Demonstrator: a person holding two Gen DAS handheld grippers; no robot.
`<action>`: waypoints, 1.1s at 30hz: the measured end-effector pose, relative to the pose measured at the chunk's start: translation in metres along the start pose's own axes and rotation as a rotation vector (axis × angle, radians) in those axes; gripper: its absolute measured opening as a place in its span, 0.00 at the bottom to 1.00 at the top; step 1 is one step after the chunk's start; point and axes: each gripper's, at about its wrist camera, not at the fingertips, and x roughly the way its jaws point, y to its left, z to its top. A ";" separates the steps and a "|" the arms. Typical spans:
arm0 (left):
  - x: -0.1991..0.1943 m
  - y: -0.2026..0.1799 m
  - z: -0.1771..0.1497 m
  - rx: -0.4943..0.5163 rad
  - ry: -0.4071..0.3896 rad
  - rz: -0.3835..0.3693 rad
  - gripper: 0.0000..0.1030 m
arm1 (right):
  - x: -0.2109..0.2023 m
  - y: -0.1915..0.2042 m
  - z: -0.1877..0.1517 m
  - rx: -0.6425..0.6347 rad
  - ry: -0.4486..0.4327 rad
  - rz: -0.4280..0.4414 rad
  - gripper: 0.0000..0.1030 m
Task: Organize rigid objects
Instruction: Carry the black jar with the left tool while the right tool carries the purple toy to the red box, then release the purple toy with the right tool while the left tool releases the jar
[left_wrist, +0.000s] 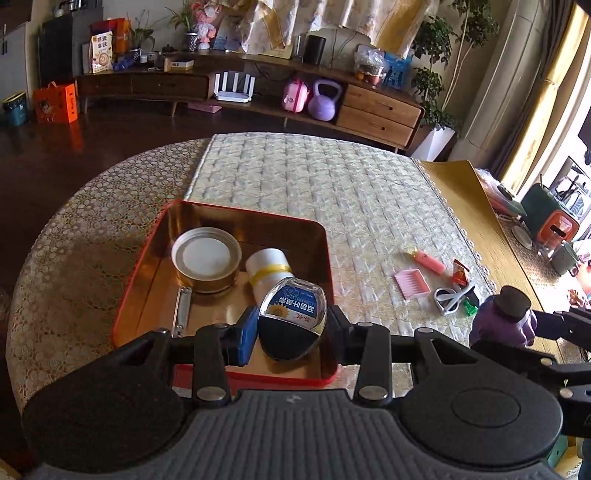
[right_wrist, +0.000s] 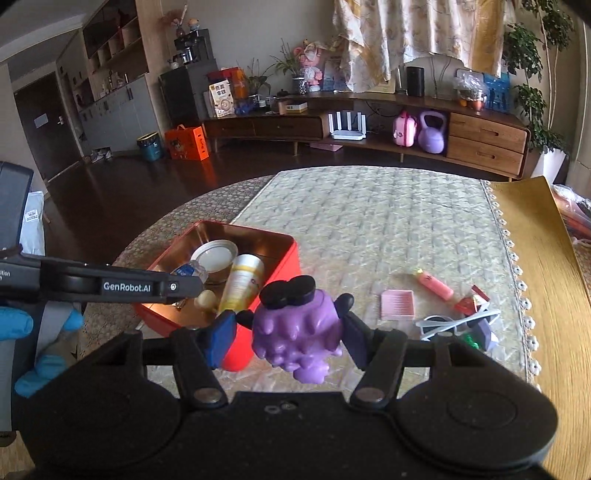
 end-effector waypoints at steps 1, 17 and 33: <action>0.000 0.005 0.002 -0.007 -0.002 0.002 0.38 | 0.004 0.005 0.001 -0.005 0.004 0.002 0.59; 0.029 0.067 0.038 -0.040 -0.014 0.078 0.38 | 0.068 0.069 0.018 -0.095 0.086 0.096 0.59; 0.082 0.081 0.064 0.016 0.044 0.079 0.38 | 0.139 0.109 0.025 -0.189 0.130 0.125 0.59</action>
